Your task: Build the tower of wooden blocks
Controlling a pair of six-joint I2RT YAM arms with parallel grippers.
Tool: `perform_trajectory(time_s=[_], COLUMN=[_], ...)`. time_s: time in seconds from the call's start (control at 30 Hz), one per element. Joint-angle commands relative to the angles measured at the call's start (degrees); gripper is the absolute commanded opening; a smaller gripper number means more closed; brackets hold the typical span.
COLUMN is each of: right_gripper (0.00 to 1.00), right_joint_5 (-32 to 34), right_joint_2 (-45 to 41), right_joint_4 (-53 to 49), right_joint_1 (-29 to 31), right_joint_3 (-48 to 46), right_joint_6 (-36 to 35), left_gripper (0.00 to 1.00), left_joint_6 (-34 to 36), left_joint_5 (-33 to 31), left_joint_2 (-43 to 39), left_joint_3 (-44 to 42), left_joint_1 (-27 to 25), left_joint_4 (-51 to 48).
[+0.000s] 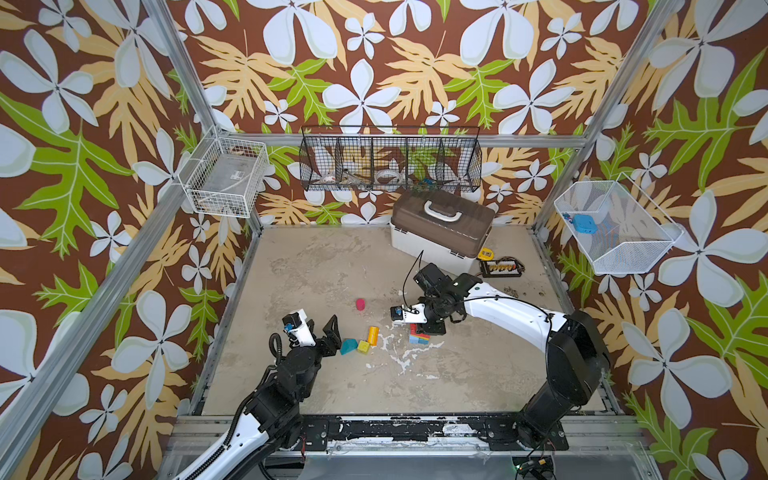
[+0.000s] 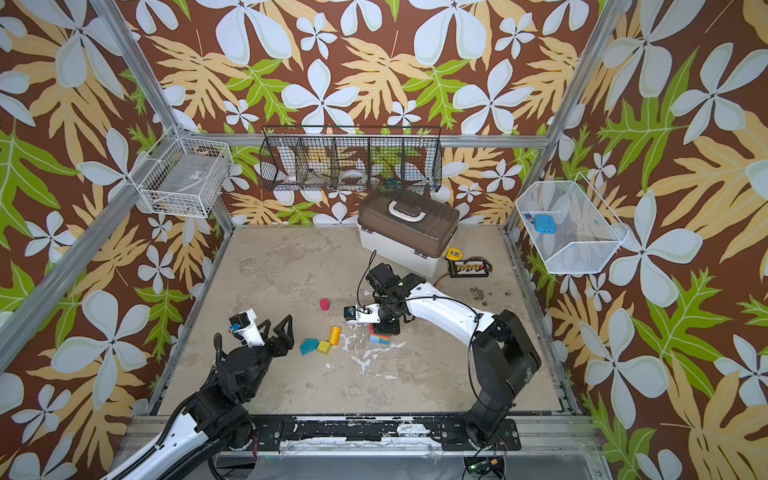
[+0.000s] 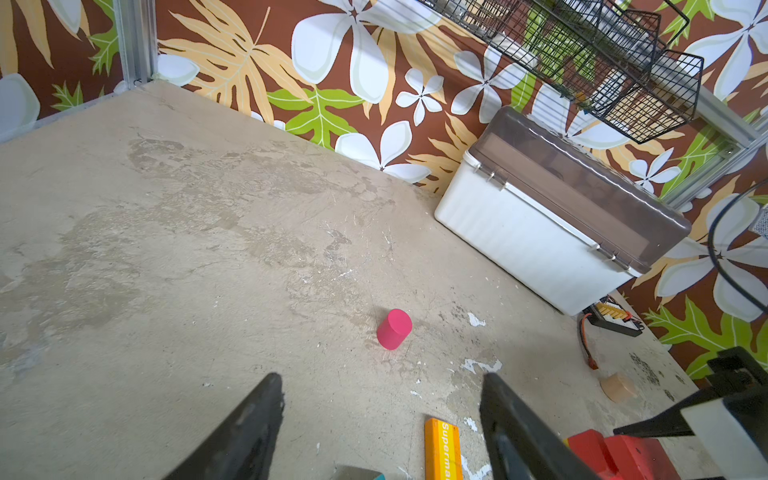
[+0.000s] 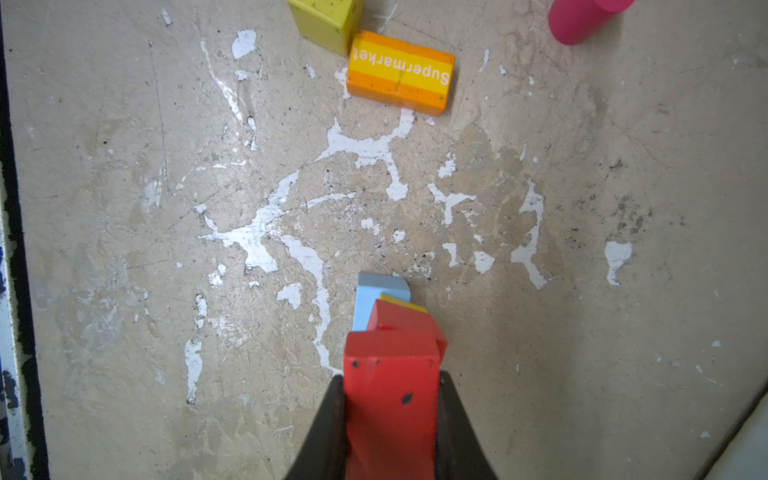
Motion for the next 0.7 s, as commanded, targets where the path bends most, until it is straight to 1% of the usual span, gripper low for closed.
perform_trajectory(time_s=[0.0, 0.23, 0.67], right_gripper=[0.18, 0.21, 0.28], right_joint_5=[0.78, 1.04, 0.94], right_joint_2=[-0.2, 0.81, 1.25], right_joint_4=[-0.34, -0.54, -0.46], right_joint_1=[0.1, 0.03, 0.08], right_joint_3=[-0.13, 0.61, 1.09], right_joint_6=[2.15, 5.12, 6.66], left_gripper=[0.76, 0.76, 0.76], left_joint_6=[0.06, 0.08, 0.09], left_joint_5=[0.04, -0.02, 0.07], left_joint_2=[-0.08, -0.17, -0.17], left_joint_3=[-0.02, -0.03, -0.02], left_joint_1=[0.03, 0.02, 0.03], left_joint_4=[0.86, 0.86, 0.86])
